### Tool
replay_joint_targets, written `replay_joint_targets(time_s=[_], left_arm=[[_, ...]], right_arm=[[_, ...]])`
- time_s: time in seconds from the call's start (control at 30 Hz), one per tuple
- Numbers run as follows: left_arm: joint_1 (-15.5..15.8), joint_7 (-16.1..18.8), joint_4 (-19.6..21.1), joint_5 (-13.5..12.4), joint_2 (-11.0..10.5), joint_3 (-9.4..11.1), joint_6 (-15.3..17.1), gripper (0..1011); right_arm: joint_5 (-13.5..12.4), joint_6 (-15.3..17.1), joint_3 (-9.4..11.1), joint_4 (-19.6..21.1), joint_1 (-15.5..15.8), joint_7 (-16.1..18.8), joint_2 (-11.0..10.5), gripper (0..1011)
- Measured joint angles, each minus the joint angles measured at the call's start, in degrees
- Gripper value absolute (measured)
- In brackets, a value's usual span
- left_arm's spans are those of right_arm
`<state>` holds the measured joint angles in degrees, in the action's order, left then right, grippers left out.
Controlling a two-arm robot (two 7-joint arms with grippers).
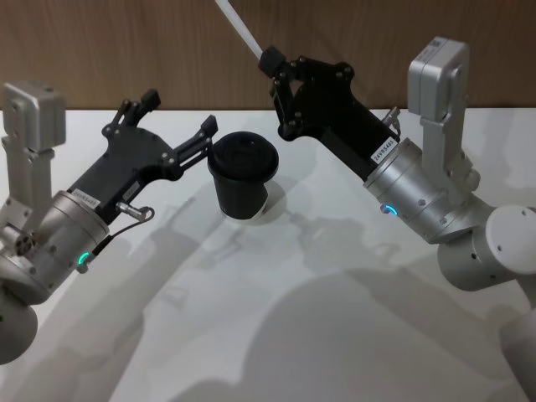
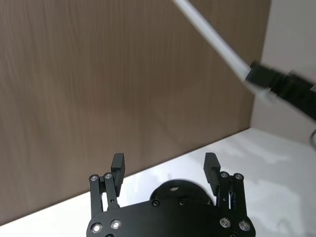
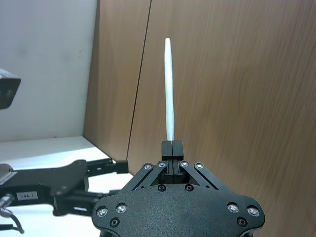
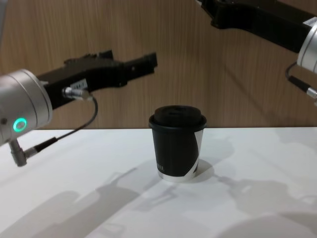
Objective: Pick up the straw with one hand, pass it to the other hand, and insert it into the cup.
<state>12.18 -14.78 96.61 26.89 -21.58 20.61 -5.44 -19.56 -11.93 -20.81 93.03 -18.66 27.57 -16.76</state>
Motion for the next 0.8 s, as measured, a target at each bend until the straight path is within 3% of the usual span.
replay_joint_targets(time_s=[0.47, 0.8], left_arm=[[1.4, -12.1, 0.1, 12.8, 2.3, -1.9, -3.8, 1003], [3.2, -18.6, -1.5, 20.9, 4.4, -2.4, -4.7, 1003]], right_arm=[[0.0, 0.0, -0.1, -0.1, -0.1, -0.1, 0.0, 0], [0.0, 0.0, -0.1, -0.1, -0.1, -0.1, 0.0, 1]])
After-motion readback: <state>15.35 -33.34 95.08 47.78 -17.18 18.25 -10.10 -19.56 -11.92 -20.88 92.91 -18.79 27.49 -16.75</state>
